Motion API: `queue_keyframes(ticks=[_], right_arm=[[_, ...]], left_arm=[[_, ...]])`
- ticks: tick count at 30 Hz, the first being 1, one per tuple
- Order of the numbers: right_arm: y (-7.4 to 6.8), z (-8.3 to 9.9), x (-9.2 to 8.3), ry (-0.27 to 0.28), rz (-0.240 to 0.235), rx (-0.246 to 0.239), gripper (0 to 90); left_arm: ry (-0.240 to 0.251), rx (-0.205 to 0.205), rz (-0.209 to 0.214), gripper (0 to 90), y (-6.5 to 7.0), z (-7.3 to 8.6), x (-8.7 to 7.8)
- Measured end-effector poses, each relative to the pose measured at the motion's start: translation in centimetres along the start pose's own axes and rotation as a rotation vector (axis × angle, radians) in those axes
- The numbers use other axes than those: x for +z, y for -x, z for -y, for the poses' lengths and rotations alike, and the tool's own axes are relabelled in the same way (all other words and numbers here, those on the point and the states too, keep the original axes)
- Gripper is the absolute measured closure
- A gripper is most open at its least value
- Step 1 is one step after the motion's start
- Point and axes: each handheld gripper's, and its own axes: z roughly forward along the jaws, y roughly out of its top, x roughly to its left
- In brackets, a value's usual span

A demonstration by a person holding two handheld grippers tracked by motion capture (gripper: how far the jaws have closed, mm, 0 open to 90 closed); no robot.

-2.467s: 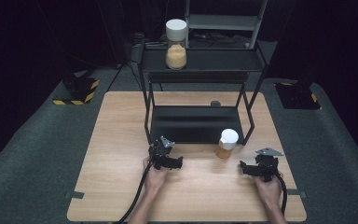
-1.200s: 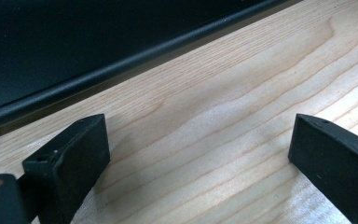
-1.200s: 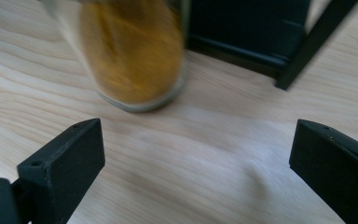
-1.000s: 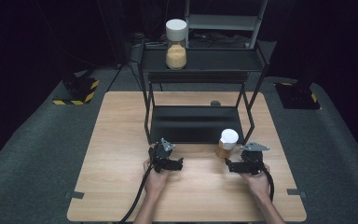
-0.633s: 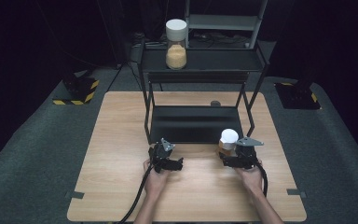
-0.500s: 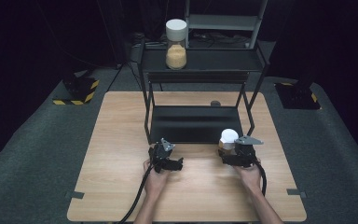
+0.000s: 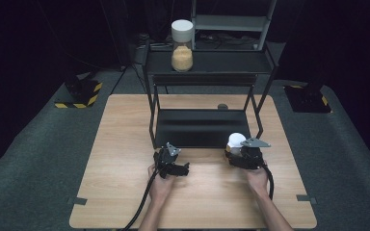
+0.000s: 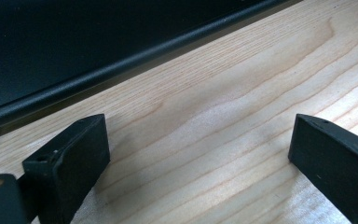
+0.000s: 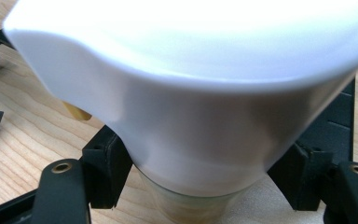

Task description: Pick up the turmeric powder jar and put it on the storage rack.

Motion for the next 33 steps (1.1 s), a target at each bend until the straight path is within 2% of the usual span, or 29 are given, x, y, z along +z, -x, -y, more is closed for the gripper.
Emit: queue_keyframes(ticks=[5,17,25,33], right_arm=[[-0.3,-0.1,-0.1,0.0,0.012,-0.018,29.7],[0.0,-0.7,-0.4,-0.01,-0.002,-0.02,29.7],[0.8,-1.6,-1.4,0.009,-0.029,-0.019,29.8],[1.9,-3.5,-2.6,0.029,-0.065,-0.032,29.8]], left_arm=[[0.0,0.0,0.0,5.0,0.0,0.0,0.0],[0.0,0.0,0.0,5.0,0.0,0.0,0.0],[0.0,0.0,0.0,5.0,0.0,0.0,0.0],[0.0,0.001,0.0,5.0,0.0,0.0,0.0]])
